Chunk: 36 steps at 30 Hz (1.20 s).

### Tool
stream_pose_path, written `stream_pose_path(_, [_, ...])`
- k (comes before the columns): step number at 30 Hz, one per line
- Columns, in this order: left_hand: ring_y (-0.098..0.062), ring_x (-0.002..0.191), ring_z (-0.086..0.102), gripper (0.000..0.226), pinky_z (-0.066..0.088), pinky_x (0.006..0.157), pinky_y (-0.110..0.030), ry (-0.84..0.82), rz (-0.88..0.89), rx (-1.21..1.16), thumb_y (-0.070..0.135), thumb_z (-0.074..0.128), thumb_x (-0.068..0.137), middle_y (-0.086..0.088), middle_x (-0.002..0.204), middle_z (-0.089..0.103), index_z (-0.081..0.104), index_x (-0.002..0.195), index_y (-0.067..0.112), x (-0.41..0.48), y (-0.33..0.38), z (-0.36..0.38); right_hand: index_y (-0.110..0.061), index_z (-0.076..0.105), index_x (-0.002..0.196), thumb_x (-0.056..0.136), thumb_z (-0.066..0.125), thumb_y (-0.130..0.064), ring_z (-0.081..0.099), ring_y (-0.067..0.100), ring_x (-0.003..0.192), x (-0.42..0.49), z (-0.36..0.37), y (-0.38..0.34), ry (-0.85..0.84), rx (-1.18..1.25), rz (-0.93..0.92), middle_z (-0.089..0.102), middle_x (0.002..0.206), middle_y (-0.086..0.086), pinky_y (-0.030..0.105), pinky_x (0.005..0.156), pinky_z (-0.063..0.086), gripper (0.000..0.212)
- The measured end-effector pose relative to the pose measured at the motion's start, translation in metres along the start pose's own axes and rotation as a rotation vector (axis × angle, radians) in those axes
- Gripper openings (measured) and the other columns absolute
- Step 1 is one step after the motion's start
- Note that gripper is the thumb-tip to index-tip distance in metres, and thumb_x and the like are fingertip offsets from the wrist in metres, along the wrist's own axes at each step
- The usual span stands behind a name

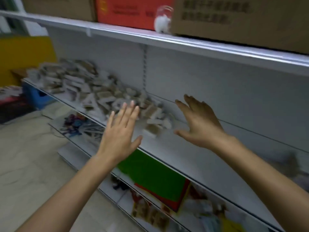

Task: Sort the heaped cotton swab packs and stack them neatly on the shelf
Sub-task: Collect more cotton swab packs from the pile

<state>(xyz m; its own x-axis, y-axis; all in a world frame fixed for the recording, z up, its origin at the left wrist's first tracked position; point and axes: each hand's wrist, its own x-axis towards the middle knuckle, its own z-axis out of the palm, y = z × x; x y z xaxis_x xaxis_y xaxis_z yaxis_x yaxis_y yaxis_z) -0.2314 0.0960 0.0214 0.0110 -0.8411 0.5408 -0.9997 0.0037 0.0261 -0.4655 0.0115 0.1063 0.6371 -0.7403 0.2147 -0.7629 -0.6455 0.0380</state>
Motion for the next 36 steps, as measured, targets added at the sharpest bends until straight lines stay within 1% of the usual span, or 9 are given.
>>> stream_pose_path(5, [-0.02, 0.148, 0.008, 0.087, 0.018, 0.115, -0.047, -0.009, -0.143, 0.073, 0.046, 0.06, 0.089, -0.004, 0.161, 0.007, 0.014, 0.154, 0.011, -0.028, -0.137, -0.044, -0.023, 0.016, 0.151, 0.086, 0.055, -0.057, 0.015, 0.025, 0.144, 0.077, 0.024, -0.111, 0.024, 0.037, -0.114, 0.016, 0.157, 0.007, 0.042, 0.114, 0.016, 0.083])
stream_pose_path(9, [-0.02, 0.148, 0.007, 0.089, 0.014, 0.116, -0.045, -0.02, -0.195, 0.066, 0.043, 0.064, 0.087, -0.004, 0.161, 0.007, 0.014, 0.154, 0.011, -0.035, -0.203, -0.057, -0.025, 0.012, 0.151, 0.088, 0.051, -0.058, 0.013, 0.024, 0.145, 0.127, 0.046, -0.166, -0.004, 0.067, -0.145, 0.012, 0.158, 0.005, 0.041, 0.115, 0.016, 0.081])
stream_pose_path(13, [-0.02, 0.148, 0.009, 0.086, 0.016, 0.116, -0.046, -0.012, -0.201, 0.053, 0.046, 0.061, 0.089, -0.003, 0.161, 0.009, 0.015, 0.154, 0.011, -0.02, -0.249, -0.046, -0.027, 0.016, 0.15, 0.088, 0.053, -0.056, 0.021, 0.027, 0.141, 0.177, 0.062, -0.192, 0.002, 0.067, -0.165, 0.019, 0.156, 0.005, 0.04, 0.112, 0.021, 0.078])
stream_pose_path(16, [-0.017, 0.148, 0.007, 0.084, 0.014, 0.116, -0.043, -0.034, -0.192, 0.052, 0.051, 0.051, 0.088, -0.001, 0.161, 0.008, 0.013, 0.154, 0.014, -0.002, -0.282, -0.031, -0.022, 0.034, 0.143, 0.082, 0.062, -0.052, 0.037, 0.03, 0.131, 0.227, 0.073, -0.204, 0.041, 0.061, -0.21, 0.036, 0.145, 0.008, 0.039, 0.103, 0.032, 0.073])
stream_pose_path(20, [-0.014, 0.148, 0.003, 0.091, 0.013, 0.118, -0.041, -0.085, -0.165, 0.059, 0.048, 0.061, 0.088, 0.003, 0.161, 0.0, 0.007, 0.155, 0.019, 0.027, -0.34, -0.013, -0.014, 0.055, 0.127, 0.078, 0.067, -0.045, 0.055, 0.032, 0.111, 0.308, 0.094, -0.22, 0.078, 0.17, -0.25, 0.058, 0.123, 0.011, 0.038, 0.088, 0.045, 0.06])
stream_pose_path(26, [-0.009, 0.147, 0.003, 0.091, 0.009, 0.116, -0.034, -0.095, -0.232, 0.028, 0.046, 0.064, 0.087, 0.008, 0.16, 0.001, 0.008, 0.155, 0.021, 0.06, -0.426, -0.01, -0.013, 0.058, 0.123, 0.085, 0.066, -0.037, 0.058, 0.024, 0.107, 0.422, 0.115, -0.265, -0.001, 0.355, -0.262, 0.062, 0.118, 0.006, 0.037, 0.085, 0.048, 0.046])
stream_pose_path(29, [-0.002, 0.142, 0.009, 0.084, 0.014, 0.113, -0.031, -0.044, -0.301, -0.099, 0.046, 0.063, 0.087, 0.015, 0.156, 0.007, 0.015, 0.153, 0.024, 0.077, -0.454, 0.001, -0.014, 0.052, 0.129, 0.088, 0.061, -0.041, 0.055, 0.024, 0.111, 0.472, 0.129, -0.279, -0.029, 0.384, -0.197, 0.057, 0.124, 0.005, 0.038, 0.09, 0.046, 0.049])
stream_pose_path(32, [0.005, 0.131, 0.027, 0.072, 0.027, 0.107, -0.021, 0.062, -0.444, -0.433, 0.046, 0.064, 0.087, 0.023, 0.144, 0.029, 0.031, 0.149, 0.029, 0.094, -0.474, 0.017, -0.017, 0.051, 0.131, 0.091, 0.061, -0.035, 0.056, 0.024, 0.114, 0.518, 0.143, -0.286, -0.012, 0.504, -0.095, 0.058, 0.128, 0.004, 0.035, 0.091, 0.046, 0.046])
stream_pose_path(36, [0.003, 0.128, 0.042, 0.069, 0.034, 0.1, -0.011, 0.15, -0.567, -0.776, 0.052, 0.059, 0.079, 0.021, 0.14, 0.046, 0.042, 0.143, 0.031, 0.122, -0.517, 0.051, -0.015, 0.054, 0.124, 0.09, 0.059, -0.042, 0.059, 0.022, 0.102, 0.586, 0.172, -0.292, 0.075, 0.526, 0.121, 0.062, 0.117, 0.003, 0.026, 0.074, 0.042, 0.044])
